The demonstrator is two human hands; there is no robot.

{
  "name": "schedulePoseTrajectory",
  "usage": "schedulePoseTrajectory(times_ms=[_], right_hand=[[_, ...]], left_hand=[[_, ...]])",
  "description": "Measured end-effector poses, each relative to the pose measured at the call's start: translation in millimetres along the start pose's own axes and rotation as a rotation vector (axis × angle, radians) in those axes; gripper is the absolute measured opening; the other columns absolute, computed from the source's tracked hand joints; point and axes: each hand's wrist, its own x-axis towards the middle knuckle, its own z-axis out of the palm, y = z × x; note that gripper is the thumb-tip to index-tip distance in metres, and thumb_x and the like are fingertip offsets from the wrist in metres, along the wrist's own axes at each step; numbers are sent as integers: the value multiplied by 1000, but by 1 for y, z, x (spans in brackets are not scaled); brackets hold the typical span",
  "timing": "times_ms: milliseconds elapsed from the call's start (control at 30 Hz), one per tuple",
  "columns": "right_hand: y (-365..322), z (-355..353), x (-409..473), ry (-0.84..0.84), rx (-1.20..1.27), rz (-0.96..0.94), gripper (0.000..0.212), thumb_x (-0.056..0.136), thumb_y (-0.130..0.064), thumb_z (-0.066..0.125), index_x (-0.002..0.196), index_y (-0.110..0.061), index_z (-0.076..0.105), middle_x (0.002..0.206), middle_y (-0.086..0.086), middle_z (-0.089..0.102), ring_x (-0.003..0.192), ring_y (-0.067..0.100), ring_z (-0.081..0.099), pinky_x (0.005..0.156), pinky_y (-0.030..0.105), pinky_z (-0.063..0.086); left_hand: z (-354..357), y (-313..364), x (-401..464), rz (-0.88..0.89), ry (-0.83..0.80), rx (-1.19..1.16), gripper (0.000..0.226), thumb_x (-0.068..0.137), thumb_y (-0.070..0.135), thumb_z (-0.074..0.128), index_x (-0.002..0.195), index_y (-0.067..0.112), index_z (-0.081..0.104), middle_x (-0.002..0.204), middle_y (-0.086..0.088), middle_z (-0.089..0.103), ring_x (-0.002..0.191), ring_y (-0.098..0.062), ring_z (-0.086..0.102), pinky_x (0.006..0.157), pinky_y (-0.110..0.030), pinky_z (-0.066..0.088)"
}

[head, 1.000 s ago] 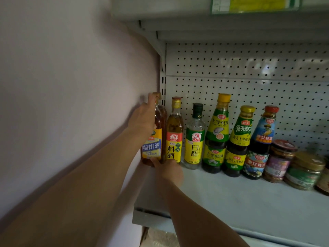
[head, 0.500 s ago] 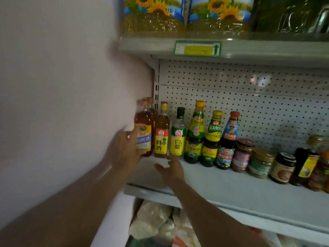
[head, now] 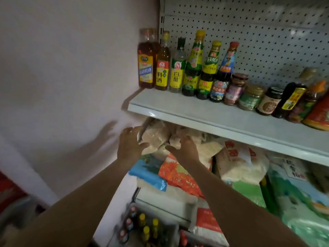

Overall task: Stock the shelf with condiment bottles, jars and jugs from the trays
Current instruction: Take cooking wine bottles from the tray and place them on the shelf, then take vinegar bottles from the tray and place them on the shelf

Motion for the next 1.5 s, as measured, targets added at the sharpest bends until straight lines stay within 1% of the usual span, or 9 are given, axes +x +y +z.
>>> schedulePoseTrajectory(times_ms=[167,267,667,767,900,1033,1167,1300,1500], right_hand=[[65,40,-46,-131,-40,92,59,79,-38,81,131,-20,59,133,8,55,117,25,58,95,32,44],[112,74,-69,-203,-63,165,58,81,-42,78,132,-21,58,134,6,54,116,25,58,95,35,47],[303,252,-182,-423,-28,554,49,81,-51,74,121,-26,64,126,1,63,111,22,62,93,37,51],[343,292,-197,-430,-17,613,45,81,-51,74,118,-27,66,117,0,65,110,21,61,91,39,51],[392,339,-202,-410,15,689,42,80,-53,74,115,-31,67,114,-2,67,106,20,63,91,41,53],[429,369,-187,-328,41,724,33,81,-52,73,109,-34,69,103,-6,67,94,21,66,87,44,57],[462,396,-176,-339,85,718,37,84,-51,72,116,-33,69,114,-5,67,100,15,63,93,39,54],[482,420,-170,-333,158,723,38,85,-49,73,119,-33,69,120,-8,65,102,10,61,75,19,45],[507,447,-153,-343,275,703,39,88,-45,71,125,-34,65,126,-10,62,105,6,59,75,17,42]], left_hand=[[50,-46,-61,-109,-127,4,66,71,26,86,132,24,59,128,-13,54,120,-30,48,101,-36,38],[92,-86,-96,-192,-231,13,68,74,30,84,135,25,55,132,-11,52,124,-28,44,102,-34,33],[255,-260,-242,-442,-579,12,67,71,43,78,130,17,60,127,-12,60,119,-31,53,101,-40,41],[289,-298,-271,-453,-605,-12,68,71,52,72,129,18,61,129,-10,61,123,-29,53,101,-34,37],[337,-334,-298,-449,-638,-38,47,82,34,78,124,16,64,121,-9,65,115,-26,57,89,-24,35],[386,-339,-312,-484,-640,-201,43,86,34,74,124,17,64,121,-6,67,111,-23,63,94,-41,51],[433,-347,-320,-581,-580,-318,47,88,34,73,128,13,61,126,-6,66,114,-19,63,98,-42,52],[469,-361,-325,-623,-574,-363,47,89,34,72,129,12,61,126,-6,66,118,-20,61,100,-40,50],[515,-380,-330,-646,-561,-362,61,80,50,70,131,18,59,126,2,66,122,-16,58,104,-44,46]])
